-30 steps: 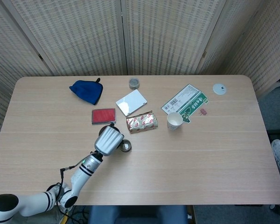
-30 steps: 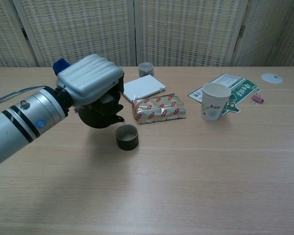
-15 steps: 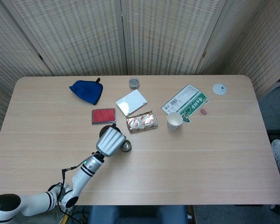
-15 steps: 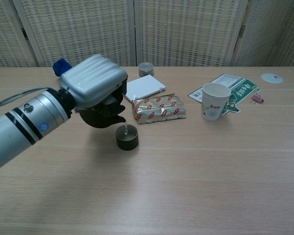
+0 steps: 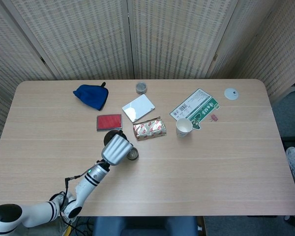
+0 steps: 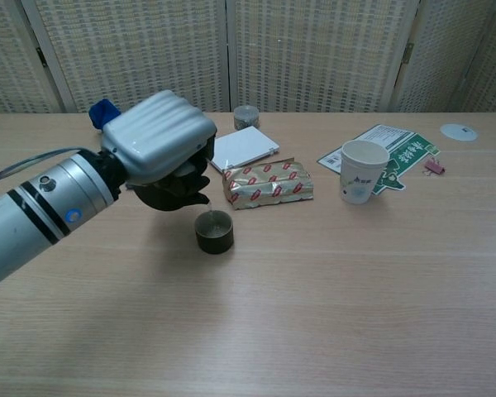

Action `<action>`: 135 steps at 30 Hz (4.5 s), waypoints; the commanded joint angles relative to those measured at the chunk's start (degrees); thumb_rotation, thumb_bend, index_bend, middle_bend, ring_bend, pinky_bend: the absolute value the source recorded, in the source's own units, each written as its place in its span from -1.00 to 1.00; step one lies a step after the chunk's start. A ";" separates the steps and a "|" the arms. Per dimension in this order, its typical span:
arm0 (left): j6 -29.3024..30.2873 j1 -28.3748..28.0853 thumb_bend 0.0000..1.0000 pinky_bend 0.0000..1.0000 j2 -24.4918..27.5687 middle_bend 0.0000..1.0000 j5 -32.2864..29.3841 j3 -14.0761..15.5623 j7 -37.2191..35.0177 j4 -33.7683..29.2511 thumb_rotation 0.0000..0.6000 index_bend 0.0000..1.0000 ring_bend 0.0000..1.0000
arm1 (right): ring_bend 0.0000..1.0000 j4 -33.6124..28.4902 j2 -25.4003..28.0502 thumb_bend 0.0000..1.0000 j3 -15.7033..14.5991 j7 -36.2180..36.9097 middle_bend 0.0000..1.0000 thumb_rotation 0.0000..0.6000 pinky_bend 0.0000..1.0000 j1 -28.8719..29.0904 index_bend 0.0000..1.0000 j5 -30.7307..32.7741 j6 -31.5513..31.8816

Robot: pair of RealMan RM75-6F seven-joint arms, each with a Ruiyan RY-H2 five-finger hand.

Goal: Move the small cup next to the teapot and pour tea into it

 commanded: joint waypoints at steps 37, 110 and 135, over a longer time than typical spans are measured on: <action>1.91 -0.09 -0.30 0.14 -0.32 1.00 3.86 1.24 1.73 2.09 1.00 1.00 1.00 | -0.70 -0.30 0.22 -0.60 0.07 0.04 -0.57 1.00 -0.47 -0.40 -0.60 -0.27 0.78; -3.72 10.49 -0.53 -0.54 11.36 1.00 -17.08 -4.01 -25.44 -13.09 -0.38 1.00 1.00 | -0.70 -1.04 -0.45 -0.60 0.21 -1.45 -0.57 1.00 -0.54 0.47 -0.60 -0.33 0.04; -2.18 10.78 -0.53 -0.62 4.78 1.00 -10.29 -0.08 -28.59 3.06 -0.39 1.00 0.96 | -0.70 -0.62 -0.59 -0.60 0.07 -1.32 -0.57 1.00 -0.56 0.36 -0.60 0.08 -0.17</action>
